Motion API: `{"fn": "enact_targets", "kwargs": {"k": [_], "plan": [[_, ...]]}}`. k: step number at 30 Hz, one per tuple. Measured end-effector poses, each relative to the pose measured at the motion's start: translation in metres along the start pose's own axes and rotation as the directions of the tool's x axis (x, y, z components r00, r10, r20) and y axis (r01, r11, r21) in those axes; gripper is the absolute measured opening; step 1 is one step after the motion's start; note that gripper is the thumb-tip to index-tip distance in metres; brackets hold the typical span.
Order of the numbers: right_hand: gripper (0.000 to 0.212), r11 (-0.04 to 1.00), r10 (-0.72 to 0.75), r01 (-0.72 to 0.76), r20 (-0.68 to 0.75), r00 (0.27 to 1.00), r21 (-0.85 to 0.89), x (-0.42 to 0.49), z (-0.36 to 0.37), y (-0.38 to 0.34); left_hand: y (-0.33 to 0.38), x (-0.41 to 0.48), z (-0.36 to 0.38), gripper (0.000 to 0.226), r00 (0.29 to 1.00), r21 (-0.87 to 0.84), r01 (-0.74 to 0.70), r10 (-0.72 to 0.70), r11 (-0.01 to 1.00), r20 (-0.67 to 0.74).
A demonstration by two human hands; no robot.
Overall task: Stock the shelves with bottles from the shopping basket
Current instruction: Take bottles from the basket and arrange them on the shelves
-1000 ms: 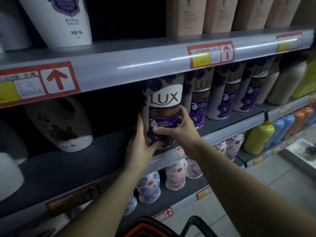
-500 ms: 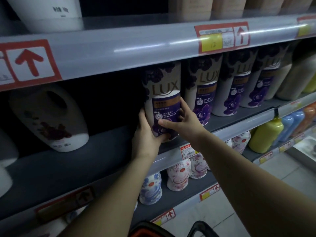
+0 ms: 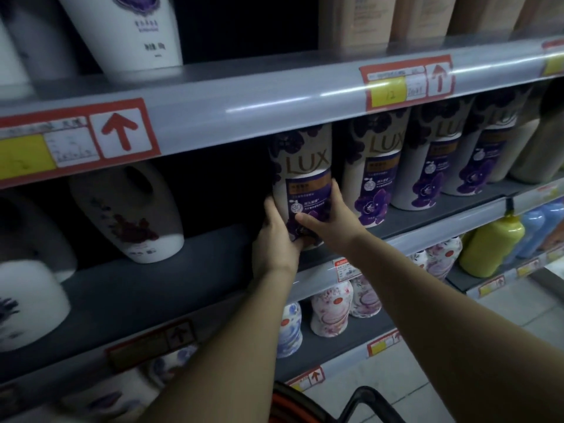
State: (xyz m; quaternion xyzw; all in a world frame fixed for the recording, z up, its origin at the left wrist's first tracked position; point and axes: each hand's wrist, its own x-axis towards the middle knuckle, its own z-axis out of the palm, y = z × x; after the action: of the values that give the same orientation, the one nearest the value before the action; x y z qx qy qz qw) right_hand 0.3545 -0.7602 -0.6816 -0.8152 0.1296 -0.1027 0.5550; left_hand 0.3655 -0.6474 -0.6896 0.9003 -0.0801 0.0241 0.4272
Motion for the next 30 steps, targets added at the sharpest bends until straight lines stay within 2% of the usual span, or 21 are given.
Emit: {"fn": "enact_targets", "kwargs": {"k": [3, 5, 7, 9, 11, 13, 16, 19, 22, 24, 26, 27, 29, 30], "plan": [[0.109, 1.0, 0.022, -0.021, -0.019, 1.0, 0.015, -0.007, 0.006, 0.001, -0.004, -0.005, -0.006, 0.098, 0.999, 0.013, -0.016, 0.015, 1.0, 0.03], [0.104, 1.0, -0.021, 0.022, -0.091, 0.996, 0.001, -0.026, 0.01, -0.002, -0.013, -0.016, -0.02, 0.099, 0.994, 0.058, -0.104, 0.103, 0.993, 0.028], [0.085, 0.993, -0.115, 0.113, -0.208, 0.971, -0.025, -0.058, 0.018, -0.006, -0.031, -0.04, -0.042, 0.08, 0.958, 0.121, -0.27, 0.279, 0.955, -0.064], [0.061, 0.983, -0.182, 0.167, -0.272, 0.945, -0.081, -0.098, 0.031, -0.005, -0.058, -0.074, -0.062, 0.056, 0.879, 0.261, -0.402, 0.45, 0.878, -0.157], [0.05, 0.964, -0.247, 0.213, -0.233, 0.941, -0.161, -0.136, 0.048, -0.001, -0.09, -0.114, -0.074, 0.043, 0.834, 0.361, -0.457, 0.533, 0.813, -0.143], [0.045, 0.938, -0.295, 0.256, -0.154, 0.943, -0.233, -0.166, 0.066, 0.006, -0.121, -0.148, -0.076, 0.039, 0.825, 0.421, -0.49, 0.562, 0.763, -0.057], [0.043, 0.913, -0.316, 0.294, -0.031, 0.948, -0.284, -0.196, 0.091, 0.017, -0.149, -0.176, -0.069, 0.041, 0.868, 0.455, -0.465, 0.493, 0.76, 0.062], [0.039, 0.889, -0.321, 0.308, 0.021, 0.947, -0.339, -0.219, 0.105, 0.031, -0.164, -0.198, -0.059, 0.044, 0.883, 0.485, -0.449, 0.454, 0.75, 0.114], [0.039, 0.866, -0.269, 0.273, 0.07, 0.961, -0.42, -0.235, 0.109, 0.048, -0.178, -0.229, -0.048, 0.044, 0.853, 0.484, -0.519, 0.467, 0.705, 0.233], [0.039, 0.846, -0.226, 0.253, 0.114, 0.967, -0.469, -0.243, 0.109, 0.06, -0.191, -0.254, -0.04, 0.047, 0.819, 0.392, -0.556, 0.4, 0.733, 0.413], [0.04, 0.832, -0.171, 0.224, 0.149, 0.974, -0.508, -0.25, 0.11, 0.07, -0.207, -0.277, -0.03, 0.058, 0.753, 0.293, -0.455, 0.188, 0.841, 0.631], [0.041, 0.832, -0.138, 0.202, 0.161, 0.977, -0.517, -0.253, 0.111, 0.075, -0.216, -0.287, -0.023, 0.063, 0.719, 0.293, -0.367, 0.069, 0.883, 0.692], [0.044, 0.837, -0.065, 0.155, 0.185, 0.98, -0.525, -0.258, 0.114, 0.085, -0.224, -0.302, -0.008, 0.07, 0.689, 0.298, -0.12, -0.137, 0.947, 0.711], [0.045, 0.84, -0.026, 0.129, 0.199, 0.98, -0.527, -0.26, 0.115, 0.09, -0.223, -0.304, -0.001, 0.069, 0.71, 0.289, -0.007, -0.199, 0.957, 0.676]]}}
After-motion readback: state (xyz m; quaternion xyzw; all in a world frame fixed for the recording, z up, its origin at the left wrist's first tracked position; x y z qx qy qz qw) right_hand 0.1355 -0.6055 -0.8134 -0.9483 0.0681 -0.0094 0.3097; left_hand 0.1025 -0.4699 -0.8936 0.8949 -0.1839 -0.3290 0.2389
